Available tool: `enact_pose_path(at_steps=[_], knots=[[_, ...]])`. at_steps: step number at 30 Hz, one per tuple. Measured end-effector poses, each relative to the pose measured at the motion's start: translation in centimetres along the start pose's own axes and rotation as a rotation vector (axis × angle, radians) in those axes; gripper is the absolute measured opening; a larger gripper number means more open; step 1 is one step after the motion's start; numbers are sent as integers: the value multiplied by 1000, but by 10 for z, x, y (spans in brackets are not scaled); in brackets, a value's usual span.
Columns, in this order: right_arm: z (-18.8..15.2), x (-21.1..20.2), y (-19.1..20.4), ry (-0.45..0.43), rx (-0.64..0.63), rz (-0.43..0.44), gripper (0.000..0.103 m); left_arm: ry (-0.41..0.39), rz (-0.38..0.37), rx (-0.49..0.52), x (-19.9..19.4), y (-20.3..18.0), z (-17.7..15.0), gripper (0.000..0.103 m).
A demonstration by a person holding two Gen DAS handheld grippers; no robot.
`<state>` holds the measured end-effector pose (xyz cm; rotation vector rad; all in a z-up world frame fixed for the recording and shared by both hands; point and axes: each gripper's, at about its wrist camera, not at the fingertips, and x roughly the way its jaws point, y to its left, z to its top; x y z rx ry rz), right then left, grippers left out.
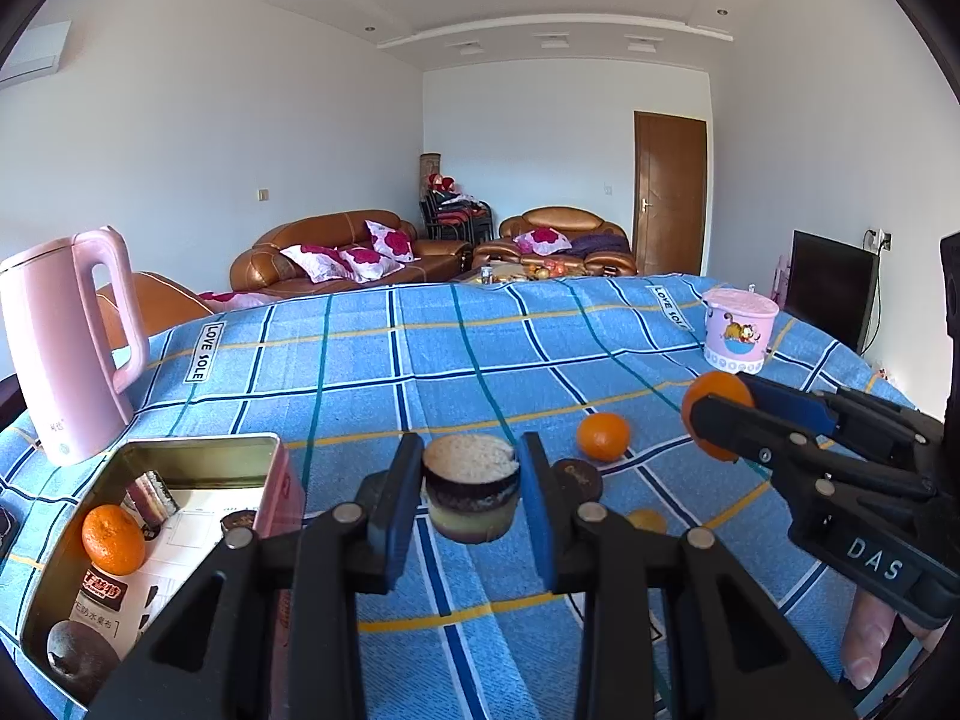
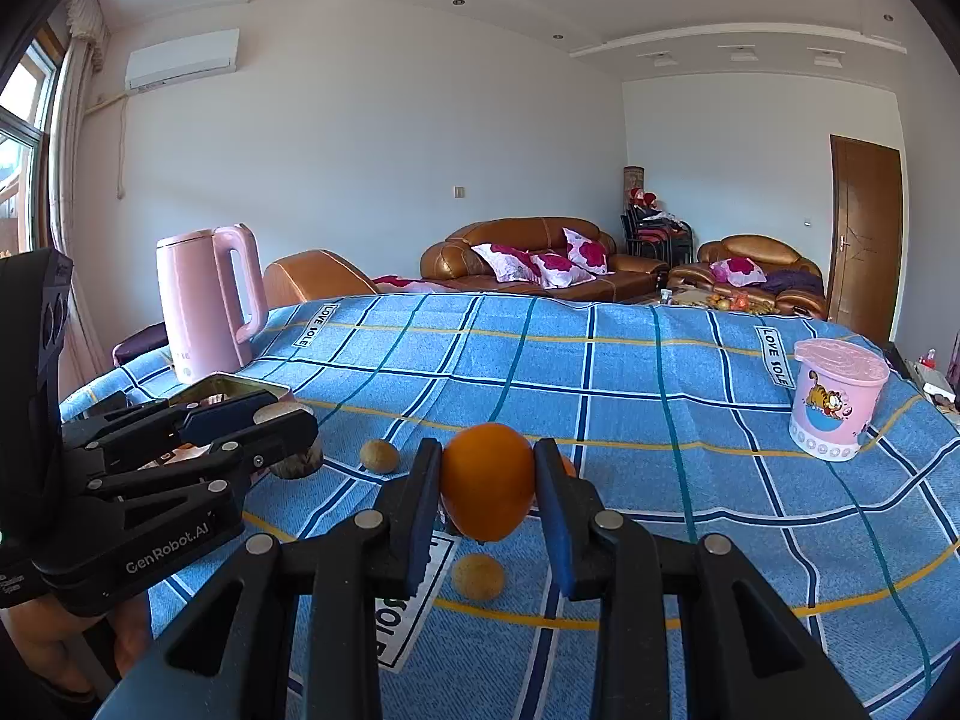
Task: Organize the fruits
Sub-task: 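Lift the cut half with the left tool while the right tool lifts the orange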
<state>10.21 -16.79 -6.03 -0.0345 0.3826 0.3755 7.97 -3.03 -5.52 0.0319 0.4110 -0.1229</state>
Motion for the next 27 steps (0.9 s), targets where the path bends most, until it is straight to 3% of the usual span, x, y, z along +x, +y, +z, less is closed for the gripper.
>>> enact_pose_path(at_steps=[17,27], knots=[[1,-15,7,-78,-31,-4,33,-99,40,37,-19,-6,0,34],[3,-12,20,-80,-54,20,33,-116,84,39,-32,4,2,34]])
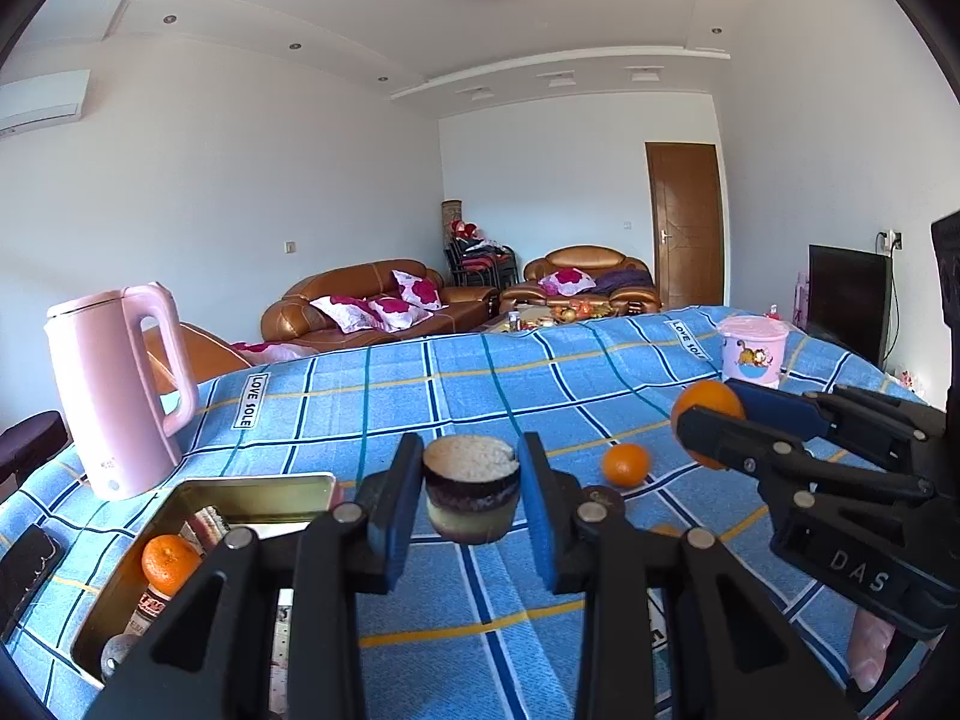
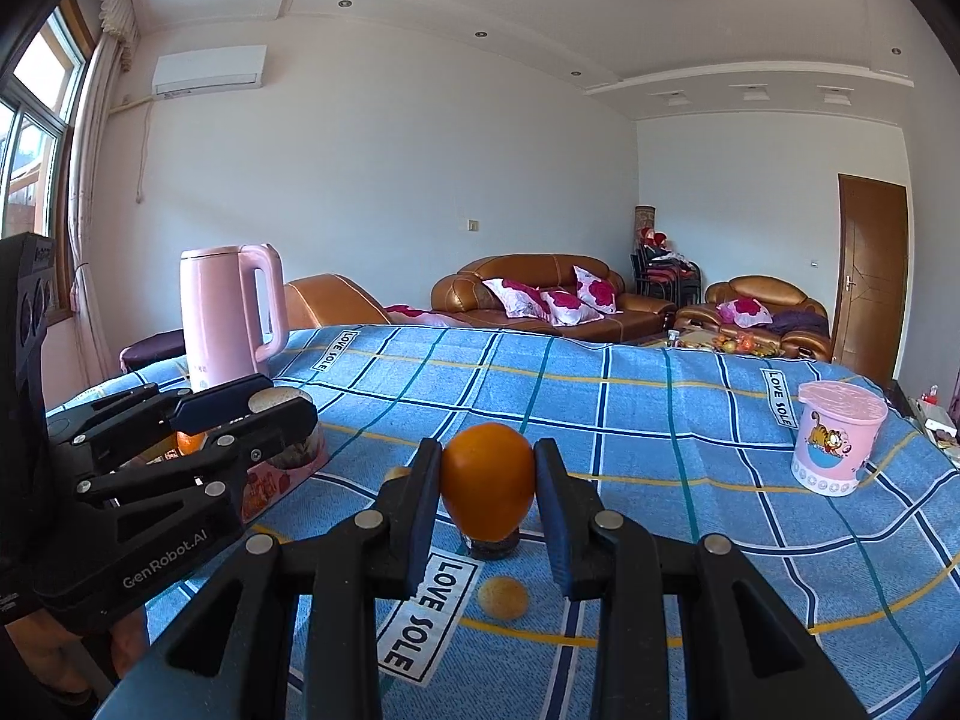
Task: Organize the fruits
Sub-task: 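Lift the cut half with the left tool while the right tool lifts the orange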
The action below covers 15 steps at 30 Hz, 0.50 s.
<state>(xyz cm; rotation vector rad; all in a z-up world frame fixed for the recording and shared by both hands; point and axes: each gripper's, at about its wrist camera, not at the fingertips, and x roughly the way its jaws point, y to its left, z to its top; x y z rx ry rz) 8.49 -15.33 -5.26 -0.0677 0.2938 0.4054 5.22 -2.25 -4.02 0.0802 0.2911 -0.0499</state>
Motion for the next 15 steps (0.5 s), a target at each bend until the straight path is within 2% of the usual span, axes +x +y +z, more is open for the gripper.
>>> enact_pose_path(at_steps=[15], knots=[[19,19,44,2,-47,107,33,37,105,-67,-8,50,-1,34]])
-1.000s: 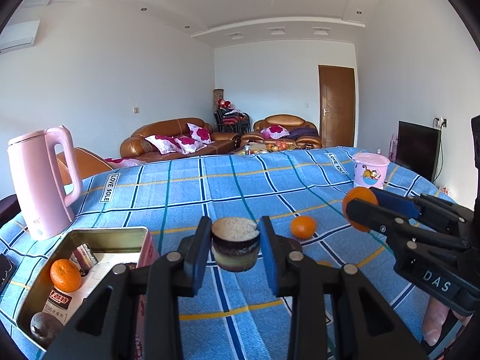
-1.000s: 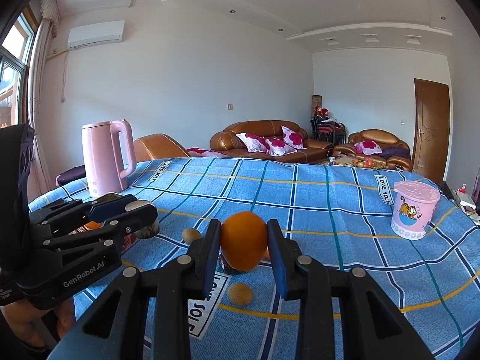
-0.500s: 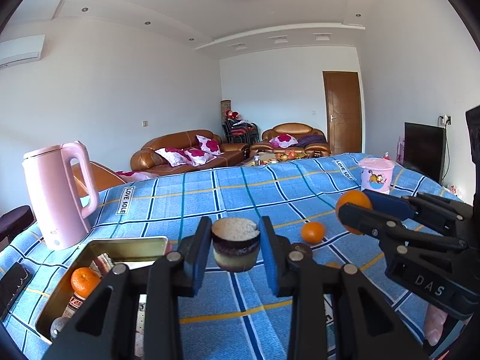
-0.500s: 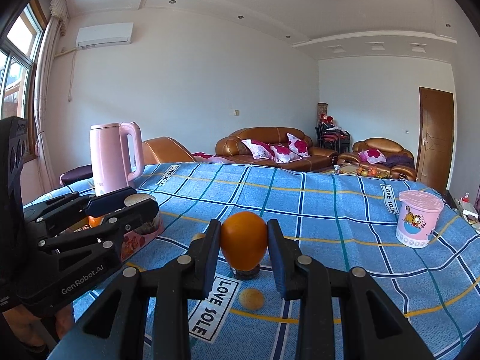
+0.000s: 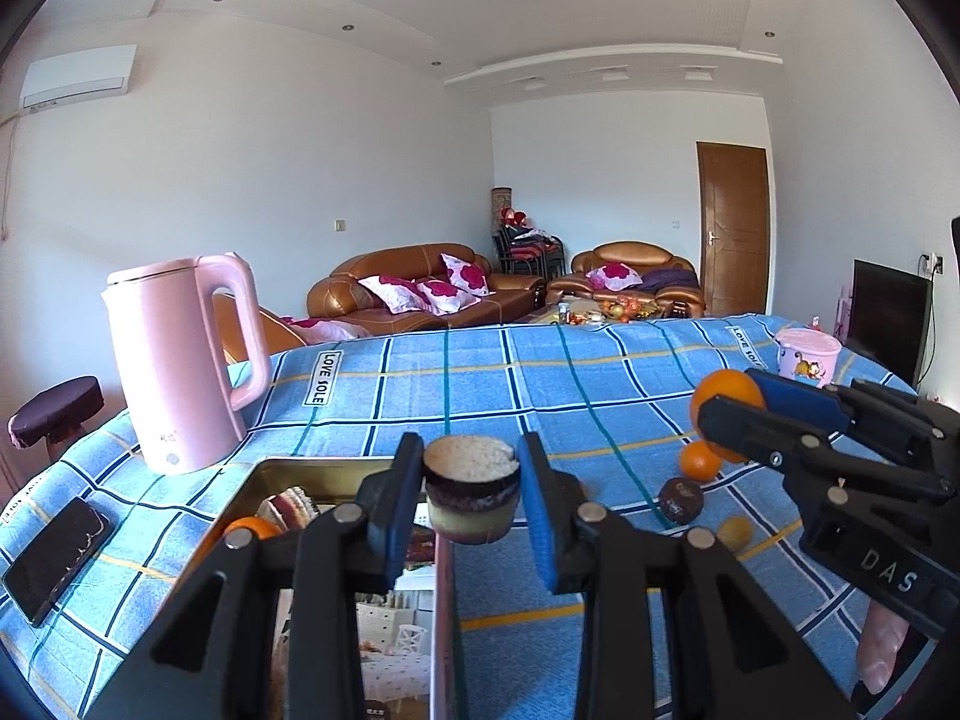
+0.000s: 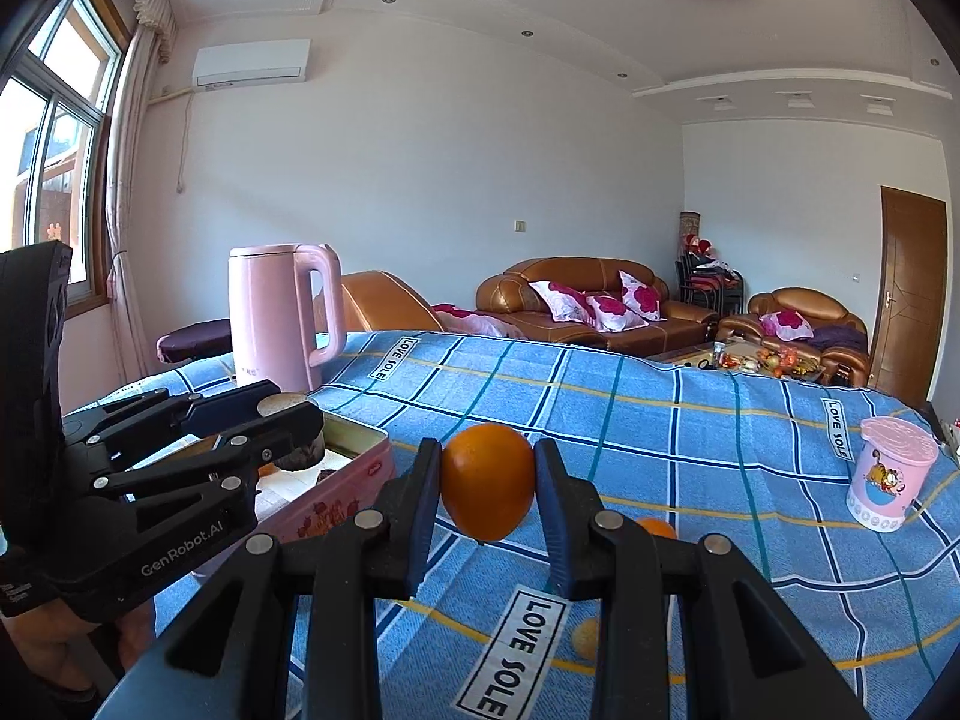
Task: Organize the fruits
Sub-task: 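Lift the cut half with the left tool while the right tool lifts the orange, then carry the cut half in the left tool and orange in the right tool over the tin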
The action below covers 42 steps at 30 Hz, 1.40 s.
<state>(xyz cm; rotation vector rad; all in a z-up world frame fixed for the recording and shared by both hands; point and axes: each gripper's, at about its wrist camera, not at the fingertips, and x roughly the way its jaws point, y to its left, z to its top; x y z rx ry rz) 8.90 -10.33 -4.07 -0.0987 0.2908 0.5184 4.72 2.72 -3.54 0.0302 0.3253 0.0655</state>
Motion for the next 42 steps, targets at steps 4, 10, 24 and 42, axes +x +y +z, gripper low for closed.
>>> enact_pose_path(at_steps=[4,10,24,42], knots=[[3,6,12,3,-17,21,33,12,20,-11,0,11,-2,34],[8,15,26,7,-33,56,33,37,44,-25,2,24,-5,34],[18,31,59,14,-80,114,33,71,89,-56,7,52,-10,34],[20,57,91,50,-110,173,33,118,138,-110,13,89,-19,34]])
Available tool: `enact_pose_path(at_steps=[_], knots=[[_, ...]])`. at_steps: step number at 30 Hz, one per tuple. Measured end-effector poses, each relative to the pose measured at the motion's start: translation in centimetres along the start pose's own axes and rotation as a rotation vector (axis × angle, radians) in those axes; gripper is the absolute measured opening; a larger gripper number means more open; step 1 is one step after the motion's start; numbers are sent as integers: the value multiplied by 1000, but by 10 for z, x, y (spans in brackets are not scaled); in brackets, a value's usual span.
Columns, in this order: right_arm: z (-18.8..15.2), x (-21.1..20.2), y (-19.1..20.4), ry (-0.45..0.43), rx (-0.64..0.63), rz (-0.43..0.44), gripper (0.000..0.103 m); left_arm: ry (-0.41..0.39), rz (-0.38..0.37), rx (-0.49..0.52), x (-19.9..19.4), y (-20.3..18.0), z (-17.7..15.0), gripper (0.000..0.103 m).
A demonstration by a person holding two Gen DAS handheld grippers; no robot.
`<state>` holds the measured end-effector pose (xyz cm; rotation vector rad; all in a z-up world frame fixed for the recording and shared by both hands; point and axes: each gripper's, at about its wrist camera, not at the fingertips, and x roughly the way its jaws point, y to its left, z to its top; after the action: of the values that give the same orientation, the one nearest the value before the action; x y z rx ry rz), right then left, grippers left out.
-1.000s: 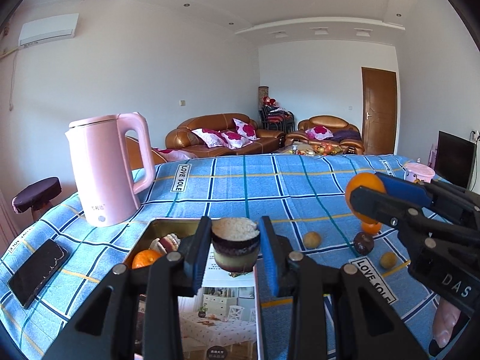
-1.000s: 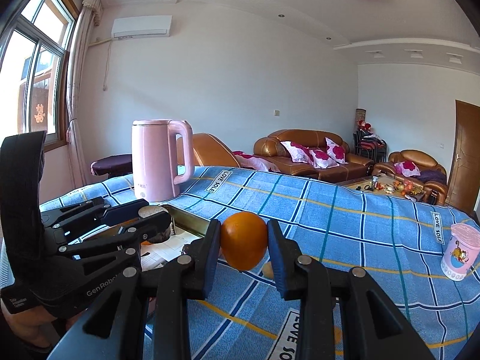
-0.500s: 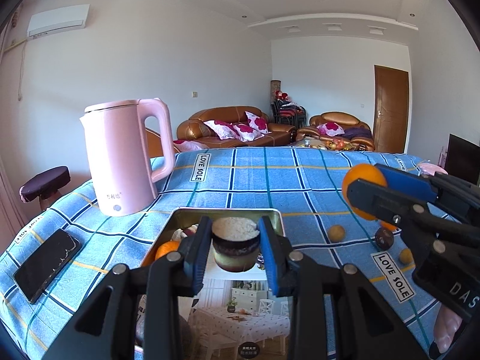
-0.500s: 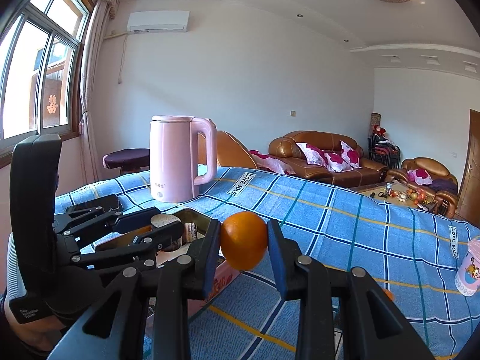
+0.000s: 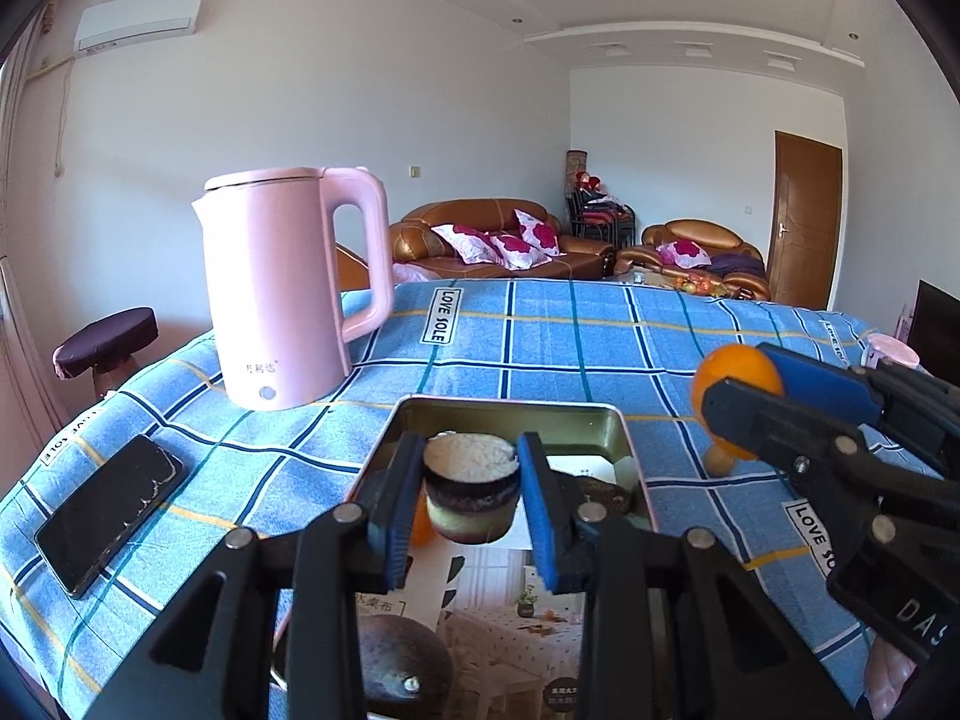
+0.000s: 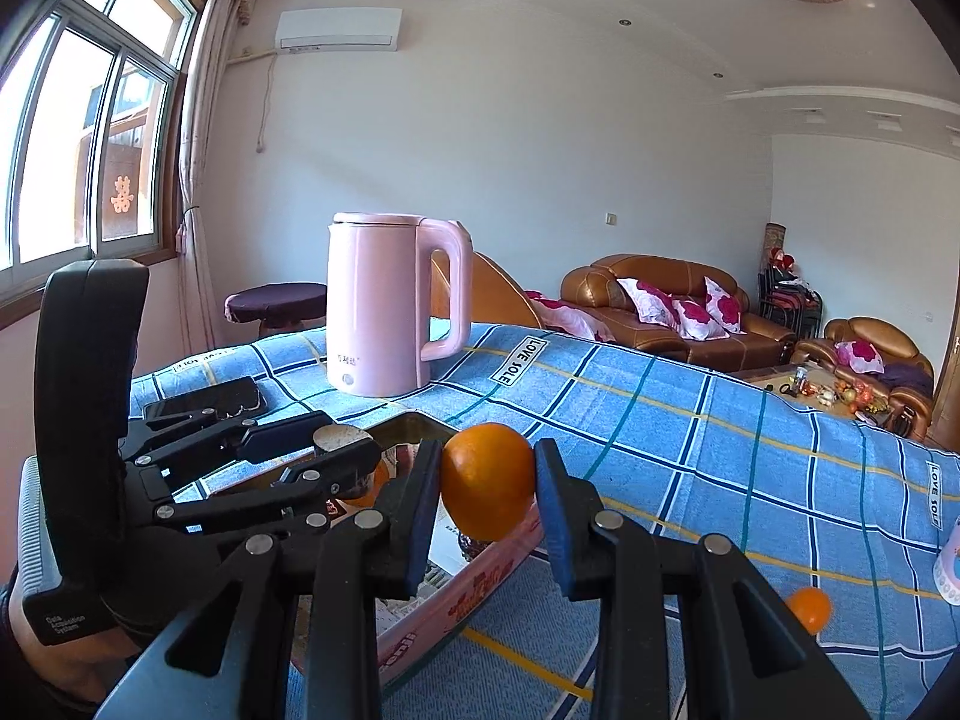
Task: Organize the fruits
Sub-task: 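Carry the cut half in the left tool and orange in the right tool over the tin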
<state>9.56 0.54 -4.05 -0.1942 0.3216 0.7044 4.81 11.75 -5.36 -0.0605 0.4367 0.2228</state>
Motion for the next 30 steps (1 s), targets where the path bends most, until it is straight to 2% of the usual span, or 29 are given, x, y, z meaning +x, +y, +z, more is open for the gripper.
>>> enact_pose_path(at_steps=[21,30], knots=[[-15,43,19,106,3,63,33,81,-18,-24,17,18,-4,34],[-16,51,18,153,16,74,33,155,-55,-50,30,22,-6,34]])
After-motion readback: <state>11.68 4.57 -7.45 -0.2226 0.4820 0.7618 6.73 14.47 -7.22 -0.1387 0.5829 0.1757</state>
